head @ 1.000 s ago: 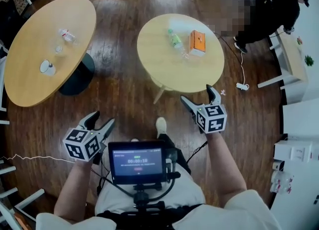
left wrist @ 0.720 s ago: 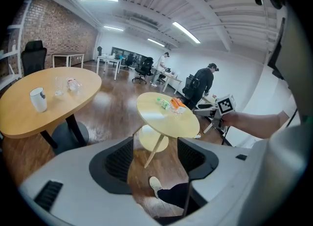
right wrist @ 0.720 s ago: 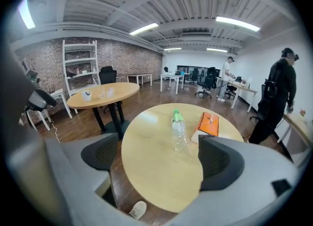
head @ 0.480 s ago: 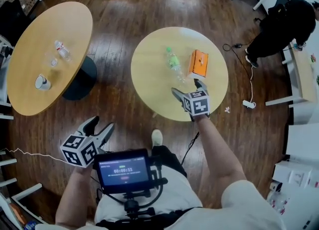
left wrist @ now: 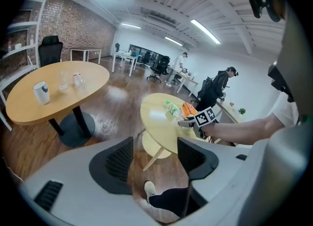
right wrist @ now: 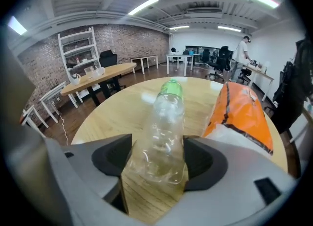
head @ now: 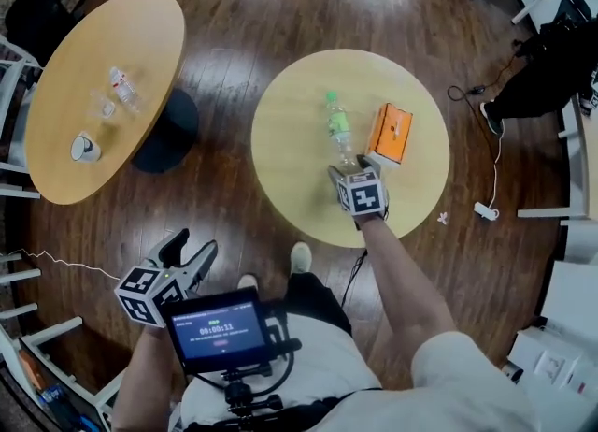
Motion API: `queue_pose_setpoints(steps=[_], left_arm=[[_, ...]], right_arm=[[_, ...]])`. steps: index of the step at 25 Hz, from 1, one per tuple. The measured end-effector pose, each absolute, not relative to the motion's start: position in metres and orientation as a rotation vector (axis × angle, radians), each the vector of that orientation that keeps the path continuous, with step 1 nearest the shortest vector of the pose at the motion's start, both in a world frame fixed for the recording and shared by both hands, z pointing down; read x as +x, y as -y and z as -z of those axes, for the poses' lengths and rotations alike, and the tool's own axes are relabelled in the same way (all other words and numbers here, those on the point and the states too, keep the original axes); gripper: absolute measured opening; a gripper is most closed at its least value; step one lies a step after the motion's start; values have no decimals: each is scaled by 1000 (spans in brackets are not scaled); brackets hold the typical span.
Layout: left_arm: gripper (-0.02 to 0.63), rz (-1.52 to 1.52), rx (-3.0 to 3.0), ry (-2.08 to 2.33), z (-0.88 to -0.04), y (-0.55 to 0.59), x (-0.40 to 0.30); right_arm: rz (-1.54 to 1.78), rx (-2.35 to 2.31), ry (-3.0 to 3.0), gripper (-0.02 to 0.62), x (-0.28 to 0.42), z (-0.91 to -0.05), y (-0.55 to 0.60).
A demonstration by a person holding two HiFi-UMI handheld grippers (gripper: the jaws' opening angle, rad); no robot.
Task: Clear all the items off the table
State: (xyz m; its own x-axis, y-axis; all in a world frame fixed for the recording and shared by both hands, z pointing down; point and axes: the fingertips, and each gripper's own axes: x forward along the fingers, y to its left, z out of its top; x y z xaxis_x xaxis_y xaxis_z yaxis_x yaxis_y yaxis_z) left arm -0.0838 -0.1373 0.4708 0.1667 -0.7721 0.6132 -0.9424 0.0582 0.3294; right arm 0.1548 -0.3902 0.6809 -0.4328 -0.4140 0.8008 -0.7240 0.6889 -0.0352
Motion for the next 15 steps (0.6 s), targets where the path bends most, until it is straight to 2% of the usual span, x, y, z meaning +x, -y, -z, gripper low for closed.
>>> queue_pose_setpoints(steps=[10, 15], left_arm=[[288, -286, 1728, 1681, -462, 149, -77], [288, -275, 1740, 1695, -457, 153, -75]], right_arm=[[-458, 869, 2171, 327, 154, -642, 391], [-534, 757, 2040, 334, 164, -672, 371]])
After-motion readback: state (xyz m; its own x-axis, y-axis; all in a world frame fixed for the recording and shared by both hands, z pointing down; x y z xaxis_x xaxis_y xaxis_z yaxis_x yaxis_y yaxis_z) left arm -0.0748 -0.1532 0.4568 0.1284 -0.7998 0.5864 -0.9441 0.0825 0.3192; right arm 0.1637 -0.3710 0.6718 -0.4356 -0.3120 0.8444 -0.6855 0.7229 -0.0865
